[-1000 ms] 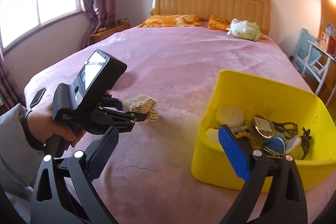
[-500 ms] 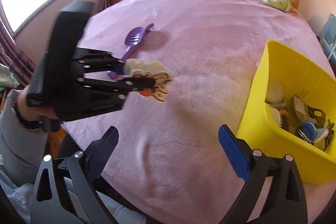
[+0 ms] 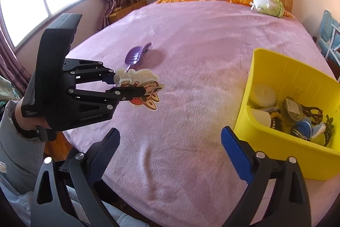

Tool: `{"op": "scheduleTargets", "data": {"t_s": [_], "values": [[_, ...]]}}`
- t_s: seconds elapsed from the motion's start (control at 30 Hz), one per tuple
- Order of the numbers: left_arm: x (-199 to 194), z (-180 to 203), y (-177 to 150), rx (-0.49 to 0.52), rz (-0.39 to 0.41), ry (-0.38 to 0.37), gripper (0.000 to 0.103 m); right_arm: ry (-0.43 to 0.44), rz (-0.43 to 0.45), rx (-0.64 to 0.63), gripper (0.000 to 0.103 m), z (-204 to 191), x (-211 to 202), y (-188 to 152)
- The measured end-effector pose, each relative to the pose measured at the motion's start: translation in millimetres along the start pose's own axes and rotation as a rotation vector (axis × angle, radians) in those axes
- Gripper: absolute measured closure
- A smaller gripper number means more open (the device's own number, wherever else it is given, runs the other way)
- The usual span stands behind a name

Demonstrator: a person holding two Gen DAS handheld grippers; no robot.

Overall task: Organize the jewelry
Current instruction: 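Lift and carry the white claw clip with the left tool over the bin, then lower the claw clip into the bin and open the left tool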

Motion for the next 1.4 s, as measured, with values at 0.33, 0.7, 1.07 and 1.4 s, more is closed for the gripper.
{"op": "scheduleTargets", "data": {"t_s": [0.33, 0.7, 1.07, 1.4], "values": [[-19, 48, 98, 0.190, 0.108, -0.016, 0.077, -0.113, 0.242, 0.158, 0.006, 76, -56, 26], [50, 120, 146, 0.328, 0.052, -0.113, 0.077, -0.354, 0.258, 0.234, 0.004, 183, -61, 22], [133, 137, 131, 0.242, -0.086, -0.167, 0.077, -0.414, 0.050, 0.102, 0.004, 217, -17, 2], [170, 133, 115, 0.179, -0.182, -0.158, 0.077, -0.422, -0.014, 0.138, 0.004, 233, -3, -4]]}}
Point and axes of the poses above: each gripper's, at about its wrist camera, not at the fingertips, and x roughly the way its jaws point, z to its right, y to its top, the point moved 6 cm from there along x, roughly the way its jaws point, and after that the axes turned 12 degrees about z, right-handed, at the moved point
